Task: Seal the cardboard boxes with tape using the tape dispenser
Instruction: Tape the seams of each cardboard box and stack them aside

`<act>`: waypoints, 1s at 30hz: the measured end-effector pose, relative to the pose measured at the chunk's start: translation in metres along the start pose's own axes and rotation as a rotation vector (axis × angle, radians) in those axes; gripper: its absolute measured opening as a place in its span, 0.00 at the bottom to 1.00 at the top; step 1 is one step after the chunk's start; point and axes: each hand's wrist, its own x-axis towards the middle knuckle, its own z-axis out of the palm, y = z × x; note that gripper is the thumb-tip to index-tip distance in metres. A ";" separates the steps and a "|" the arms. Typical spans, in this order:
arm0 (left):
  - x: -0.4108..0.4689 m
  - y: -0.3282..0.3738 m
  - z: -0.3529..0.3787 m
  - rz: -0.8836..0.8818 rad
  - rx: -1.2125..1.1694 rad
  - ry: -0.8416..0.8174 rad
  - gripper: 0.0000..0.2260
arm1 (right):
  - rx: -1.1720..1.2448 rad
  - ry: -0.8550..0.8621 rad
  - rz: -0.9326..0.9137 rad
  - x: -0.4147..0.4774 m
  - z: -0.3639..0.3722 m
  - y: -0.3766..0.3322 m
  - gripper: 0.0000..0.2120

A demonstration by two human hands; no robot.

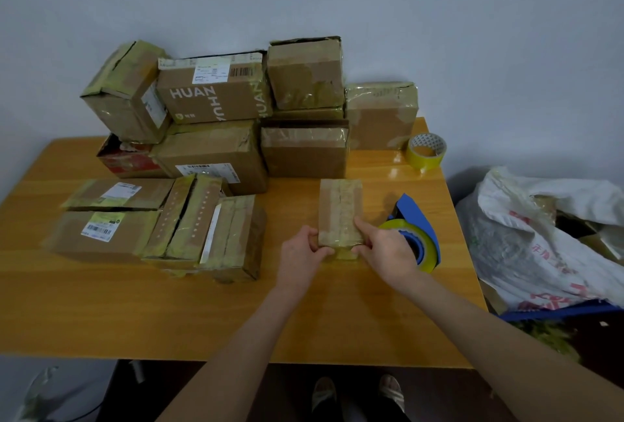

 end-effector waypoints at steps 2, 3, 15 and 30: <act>0.005 0.003 -0.001 0.030 0.175 -0.023 0.18 | -0.100 0.004 -0.026 0.002 -0.003 -0.004 0.33; 0.007 0.003 -0.001 0.060 0.264 -0.024 0.20 | -0.129 0.017 -0.039 0.004 -0.003 -0.005 0.33; 0.015 -0.005 0.001 0.157 0.399 -0.086 0.21 | 0.090 -0.026 -0.100 0.009 -0.005 0.004 0.26; 0.036 0.027 -0.010 0.053 0.609 -0.224 0.44 | 0.202 -0.003 -0.133 -0.017 -0.018 0.007 0.10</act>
